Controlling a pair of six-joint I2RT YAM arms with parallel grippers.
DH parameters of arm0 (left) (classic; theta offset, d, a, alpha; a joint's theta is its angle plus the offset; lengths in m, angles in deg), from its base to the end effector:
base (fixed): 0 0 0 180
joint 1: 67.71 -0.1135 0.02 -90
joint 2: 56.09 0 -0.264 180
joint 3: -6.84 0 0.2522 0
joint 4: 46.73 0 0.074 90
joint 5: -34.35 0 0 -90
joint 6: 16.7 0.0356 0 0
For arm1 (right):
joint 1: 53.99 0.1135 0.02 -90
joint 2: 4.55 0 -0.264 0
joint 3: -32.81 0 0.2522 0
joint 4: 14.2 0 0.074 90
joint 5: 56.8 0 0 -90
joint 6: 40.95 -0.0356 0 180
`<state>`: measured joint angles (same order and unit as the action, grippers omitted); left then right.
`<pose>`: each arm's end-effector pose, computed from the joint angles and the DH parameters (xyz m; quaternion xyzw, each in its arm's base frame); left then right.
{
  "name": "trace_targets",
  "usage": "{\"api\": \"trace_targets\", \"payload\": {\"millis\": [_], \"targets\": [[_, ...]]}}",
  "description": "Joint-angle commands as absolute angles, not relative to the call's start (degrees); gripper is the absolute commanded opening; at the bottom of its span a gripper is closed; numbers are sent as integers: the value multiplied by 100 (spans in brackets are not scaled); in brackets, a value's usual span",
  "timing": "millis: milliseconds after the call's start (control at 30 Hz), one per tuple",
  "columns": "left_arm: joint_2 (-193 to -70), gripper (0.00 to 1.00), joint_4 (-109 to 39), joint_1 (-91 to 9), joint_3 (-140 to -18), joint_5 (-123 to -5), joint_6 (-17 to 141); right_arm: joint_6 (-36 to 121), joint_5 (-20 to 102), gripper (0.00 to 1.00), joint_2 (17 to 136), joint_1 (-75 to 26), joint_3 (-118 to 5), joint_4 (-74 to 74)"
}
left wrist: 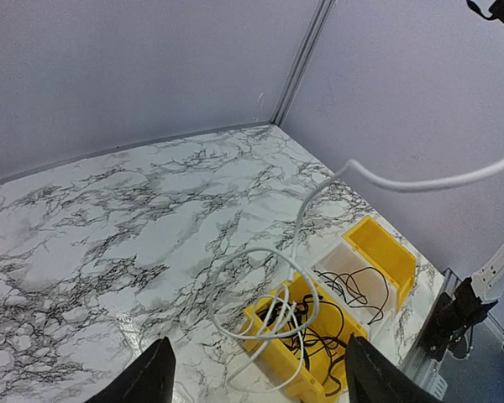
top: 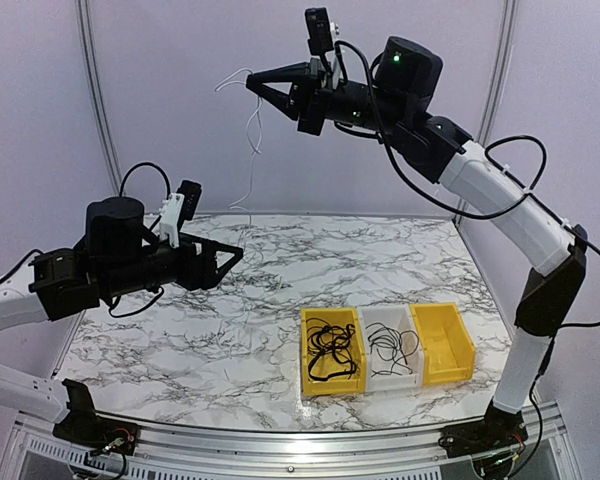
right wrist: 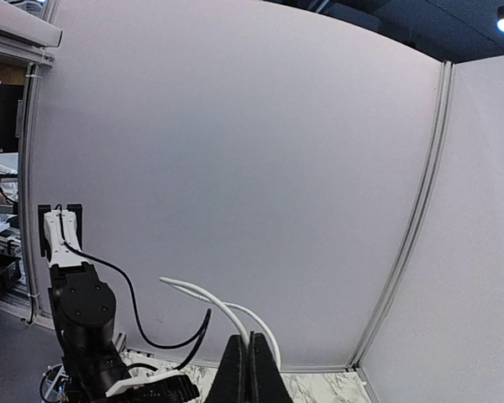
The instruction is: Untangle the cables
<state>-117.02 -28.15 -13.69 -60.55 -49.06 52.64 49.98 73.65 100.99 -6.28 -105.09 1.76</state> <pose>0.1497 -0.1993 0.3497 0.1883 0.7542 -0.3450 0.5260 0.2526 0.3120 0.5314 -0.4837 0.3982 0.4884 0.6074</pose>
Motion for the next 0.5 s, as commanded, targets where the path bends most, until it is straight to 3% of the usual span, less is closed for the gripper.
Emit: {"api": "trace_targets", "payload": {"millis": [0, 333, 467], "targets": [[-11464, 73, -2214, -1163, -6376, -4573, 5521, 5070, 7171, 0, 10089, -639, -10457, 185], [-12548, 68, -2308, -910, -7142, -3832, 5975, 5059, 7066, 0, 10050, -609, -10379, 188], [-12727, 55, -2198, -908, -7220, -2920, 5790, 5066, 7044, 0, 9992, -592, -10353, 193]]}}
